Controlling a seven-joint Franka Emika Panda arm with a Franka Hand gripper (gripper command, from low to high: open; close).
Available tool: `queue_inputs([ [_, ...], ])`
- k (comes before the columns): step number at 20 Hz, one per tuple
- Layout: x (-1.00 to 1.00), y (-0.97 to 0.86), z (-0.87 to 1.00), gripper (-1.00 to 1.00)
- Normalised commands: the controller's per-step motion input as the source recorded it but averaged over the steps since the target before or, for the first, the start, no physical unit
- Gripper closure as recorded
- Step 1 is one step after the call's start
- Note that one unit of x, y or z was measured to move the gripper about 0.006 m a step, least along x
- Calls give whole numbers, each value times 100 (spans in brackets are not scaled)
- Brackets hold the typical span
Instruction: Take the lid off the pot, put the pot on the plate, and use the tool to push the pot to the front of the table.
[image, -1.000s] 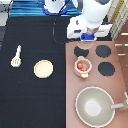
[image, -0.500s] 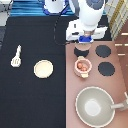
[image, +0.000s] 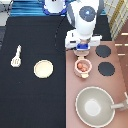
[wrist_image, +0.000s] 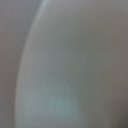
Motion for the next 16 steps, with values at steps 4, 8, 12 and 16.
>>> queue_inputs([
  [4,-68,19,0,100],
  [8,-70,13,0,100],
  [12,-31,0,4,-100],
  [16,-13,-4,33,-100],
])
